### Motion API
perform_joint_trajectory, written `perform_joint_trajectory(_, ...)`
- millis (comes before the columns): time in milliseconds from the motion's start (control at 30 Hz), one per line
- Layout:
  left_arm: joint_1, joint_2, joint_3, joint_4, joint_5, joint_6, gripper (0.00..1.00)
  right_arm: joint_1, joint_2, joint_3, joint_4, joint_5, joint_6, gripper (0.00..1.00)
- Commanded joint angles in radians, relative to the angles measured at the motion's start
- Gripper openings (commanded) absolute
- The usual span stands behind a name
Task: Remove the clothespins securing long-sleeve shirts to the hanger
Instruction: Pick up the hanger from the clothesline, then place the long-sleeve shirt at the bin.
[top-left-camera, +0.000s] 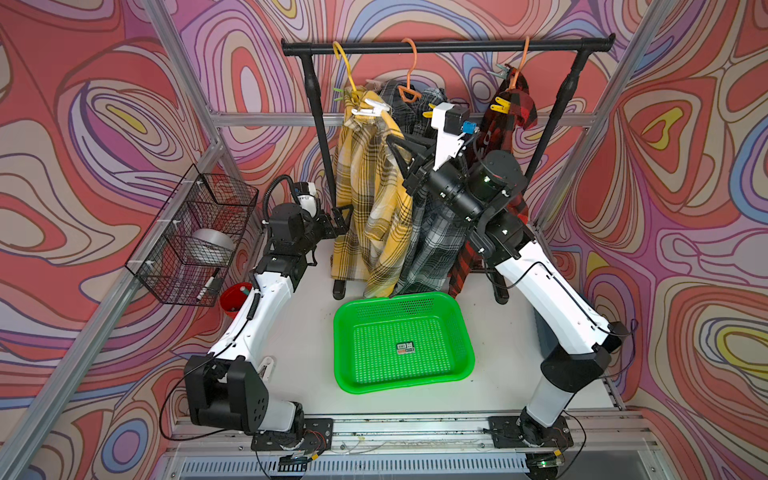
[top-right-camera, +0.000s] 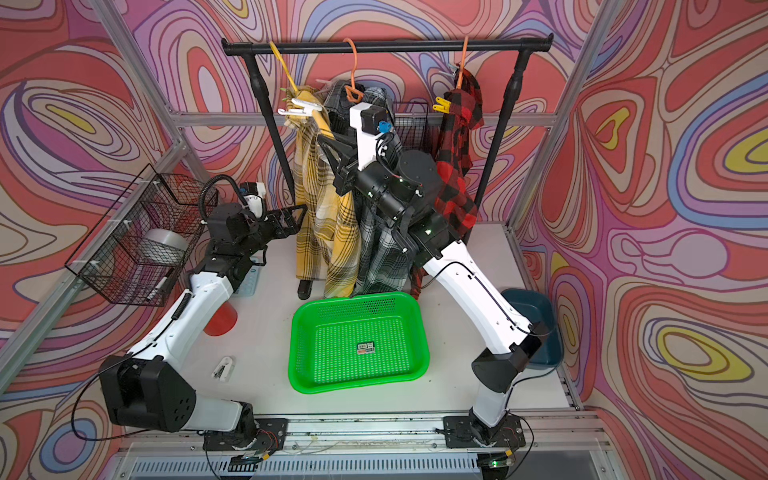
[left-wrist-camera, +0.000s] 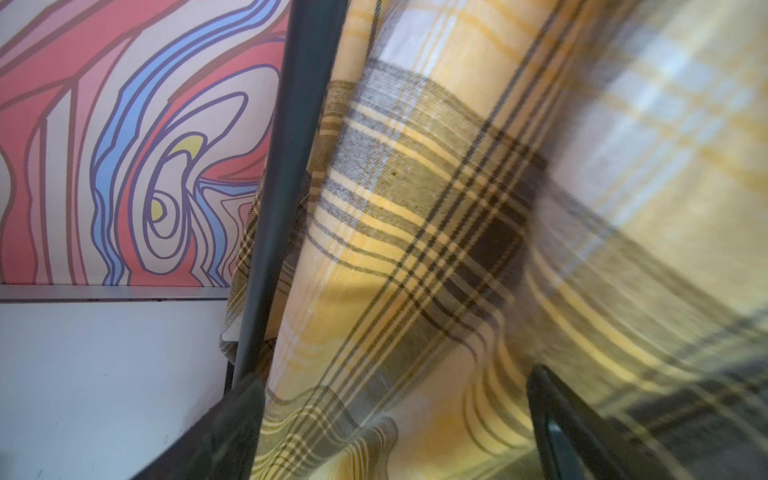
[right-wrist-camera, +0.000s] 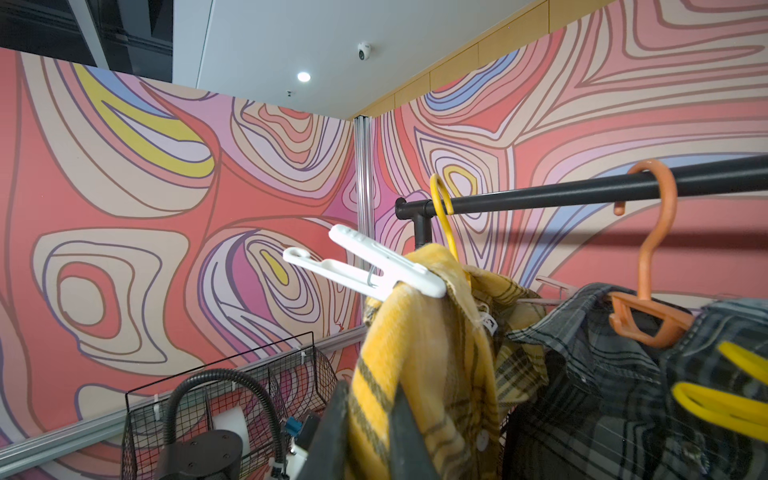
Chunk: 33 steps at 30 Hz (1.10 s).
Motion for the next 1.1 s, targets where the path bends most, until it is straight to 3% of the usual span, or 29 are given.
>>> perform_joint_trajectory(0, 0.007, 0.037, 0.009, 0.049, 0.034, -0.001, 0.94, -0.006, -0.094, -0.015, 0.055, -0.027, 0.01, 0.0)
perform_joint_trajectory(433, 0.006, 0.171, 0.046, 0.16, 0.053, 0.002, 0.88, -0.006, -0.196, -0.105, -0.018, -0.094, 0.055, 0.0)
perform_joint_trajectory(500, 0.007, 0.178, 0.048, 0.204, 0.088, -0.019, 0.76, -0.005, -0.208, -0.118, -0.014, -0.102, 0.066, 0.0)
perform_joint_trajectory(600, 0.005, 0.183, 0.045, 0.272, 0.158, -0.064, 0.39, -0.005, -0.226, -0.144, 0.002, -0.109, 0.078, 0.0)
perform_joint_trajectory(767, 0.005, 0.171, 0.037, 0.315, 0.225, -0.093, 0.03, -0.005, -0.242, -0.171, 0.029, -0.125, 0.105, 0.0)
perform_joint_trajectory(1067, 0.002, 0.047, 0.031, 0.392, 0.259, -0.165, 0.0, -0.003, -0.193, -0.106, 0.047, -0.174, 0.133, 0.0)
